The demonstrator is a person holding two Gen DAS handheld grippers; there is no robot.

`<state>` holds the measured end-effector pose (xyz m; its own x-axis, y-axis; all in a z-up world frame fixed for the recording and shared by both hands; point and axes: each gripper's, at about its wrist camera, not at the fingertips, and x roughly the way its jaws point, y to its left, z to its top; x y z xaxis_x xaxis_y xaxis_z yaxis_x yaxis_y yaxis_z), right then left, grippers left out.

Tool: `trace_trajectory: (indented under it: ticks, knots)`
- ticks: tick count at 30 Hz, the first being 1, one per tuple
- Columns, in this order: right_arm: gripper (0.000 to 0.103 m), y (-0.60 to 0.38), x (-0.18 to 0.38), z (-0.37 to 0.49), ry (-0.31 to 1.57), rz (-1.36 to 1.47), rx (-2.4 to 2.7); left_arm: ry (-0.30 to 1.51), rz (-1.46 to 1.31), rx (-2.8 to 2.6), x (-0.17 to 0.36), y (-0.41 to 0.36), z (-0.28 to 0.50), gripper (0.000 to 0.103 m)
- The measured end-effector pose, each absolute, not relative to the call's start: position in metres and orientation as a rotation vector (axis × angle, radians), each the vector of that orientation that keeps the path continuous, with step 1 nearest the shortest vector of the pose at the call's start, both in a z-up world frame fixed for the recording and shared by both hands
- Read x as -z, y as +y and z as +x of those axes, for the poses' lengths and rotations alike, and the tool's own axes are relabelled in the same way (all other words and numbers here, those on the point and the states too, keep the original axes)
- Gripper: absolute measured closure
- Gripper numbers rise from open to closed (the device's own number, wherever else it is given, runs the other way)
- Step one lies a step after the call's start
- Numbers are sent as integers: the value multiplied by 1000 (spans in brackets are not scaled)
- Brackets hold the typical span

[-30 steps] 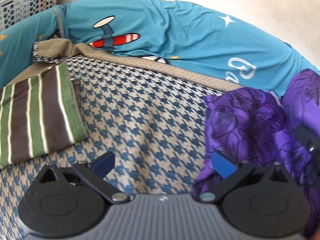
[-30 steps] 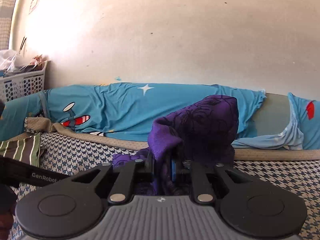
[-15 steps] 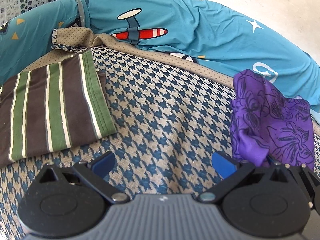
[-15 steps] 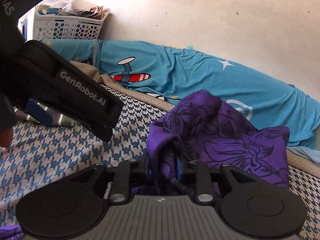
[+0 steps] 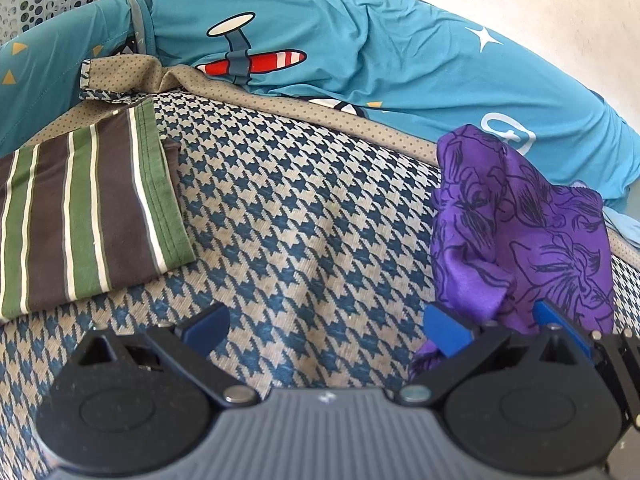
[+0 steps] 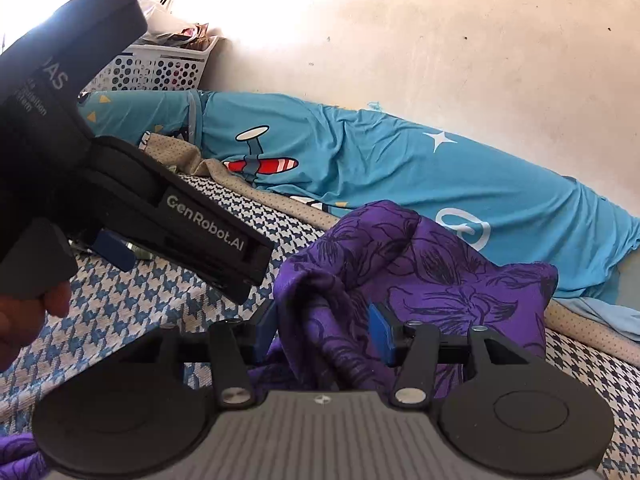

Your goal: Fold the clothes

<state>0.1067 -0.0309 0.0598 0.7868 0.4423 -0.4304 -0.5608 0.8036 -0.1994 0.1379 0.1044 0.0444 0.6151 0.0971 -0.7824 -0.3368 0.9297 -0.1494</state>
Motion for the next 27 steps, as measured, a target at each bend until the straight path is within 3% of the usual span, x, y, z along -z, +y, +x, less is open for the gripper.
trace_trajectory:
  ticks: [12,27]
  knots:
    - [54,-35,-68,89,421,-363,-608,967,-251,-241,-25,93,147,0]
    - [54,-117,-86,59,516,-254,-459,927,-150,-190,-30,78,105,0]
